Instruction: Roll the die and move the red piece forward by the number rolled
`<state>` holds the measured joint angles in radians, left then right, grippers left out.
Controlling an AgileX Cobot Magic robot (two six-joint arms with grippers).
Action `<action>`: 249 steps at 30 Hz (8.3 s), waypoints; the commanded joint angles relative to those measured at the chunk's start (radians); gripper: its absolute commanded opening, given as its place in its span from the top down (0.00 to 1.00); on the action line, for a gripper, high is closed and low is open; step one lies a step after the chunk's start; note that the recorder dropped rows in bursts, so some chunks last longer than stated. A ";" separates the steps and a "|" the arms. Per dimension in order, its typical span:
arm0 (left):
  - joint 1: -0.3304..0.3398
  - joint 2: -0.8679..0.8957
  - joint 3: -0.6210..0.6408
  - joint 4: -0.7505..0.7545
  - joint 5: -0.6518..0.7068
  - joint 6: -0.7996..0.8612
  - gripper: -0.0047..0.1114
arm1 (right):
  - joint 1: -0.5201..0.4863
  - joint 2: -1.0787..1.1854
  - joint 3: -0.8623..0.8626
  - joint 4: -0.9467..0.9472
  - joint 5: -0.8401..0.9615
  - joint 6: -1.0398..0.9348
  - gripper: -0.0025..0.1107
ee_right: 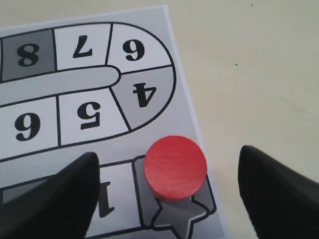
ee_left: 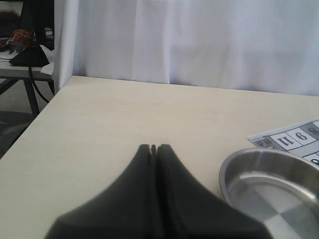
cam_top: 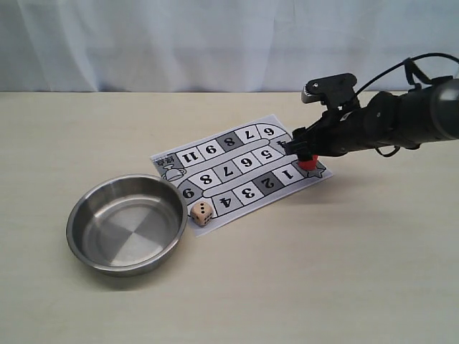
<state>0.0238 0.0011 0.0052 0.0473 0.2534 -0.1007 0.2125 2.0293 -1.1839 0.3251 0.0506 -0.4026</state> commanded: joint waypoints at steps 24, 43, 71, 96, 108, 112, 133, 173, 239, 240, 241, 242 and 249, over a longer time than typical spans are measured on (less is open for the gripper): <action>0.000 -0.001 -0.005 0.002 -0.011 0.000 0.96 | -0.001 0.035 -0.001 0.000 -0.073 0.005 0.94; 0.000 -0.001 -0.005 0.002 -0.011 0.000 0.96 | 0.081 -0.031 -0.001 0.000 0.087 -0.039 0.94; 0.000 -0.001 -0.005 0.002 -0.011 0.000 0.96 | 0.116 -0.046 -0.001 0.011 0.113 -0.057 0.94; 0.000 -0.001 -0.005 0.002 -0.011 0.000 0.96 | 0.186 -0.032 -0.001 0.003 0.120 -0.073 0.94; 0.000 -0.001 -0.005 0.000 -0.011 0.000 0.96 | 0.279 -0.025 -0.001 0.003 0.075 -0.114 0.94; 0.000 -0.001 -0.005 0.000 -0.011 0.000 0.96 | 0.267 -0.003 -0.001 0.003 0.065 -0.114 0.94; 0.000 -0.001 -0.005 0.002 -0.011 0.000 0.96 | 0.253 0.049 -0.001 0.003 0.014 -0.098 0.50; 0.000 -0.001 -0.005 0.002 -0.011 0.000 0.96 | 0.000 -0.172 -0.001 -0.005 0.425 0.105 0.94; 0.000 -0.001 -0.005 0.002 -0.011 0.000 0.96 | -0.244 -1.969 0.167 -0.228 0.933 0.288 0.94; 0.000 -0.001 -0.005 0.002 -0.011 0.000 0.96 | -0.244 -1.999 0.167 -0.228 0.944 0.288 0.94; 0.000 -0.001 -0.005 0.002 -0.011 0.000 0.96 | -0.244 -2.024 0.167 -0.228 0.953 0.288 0.94; 0.000 -0.001 -0.005 0.002 -0.011 0.000 0.96 | -0.244 -2.029 0.167 -0.228 0.961 0.283 0.94; 0.000 -0.001 -0.005 0.002 -0.011 0.000 0.96 | -0.244 -2.029 0.196 -0.210 0.964 0.266 0.94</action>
<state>0.0238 0.0011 0.0052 0.0473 0.2534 -0.1007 -0.0330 -0.0005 -1.0071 0.1098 1.0309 -0.1171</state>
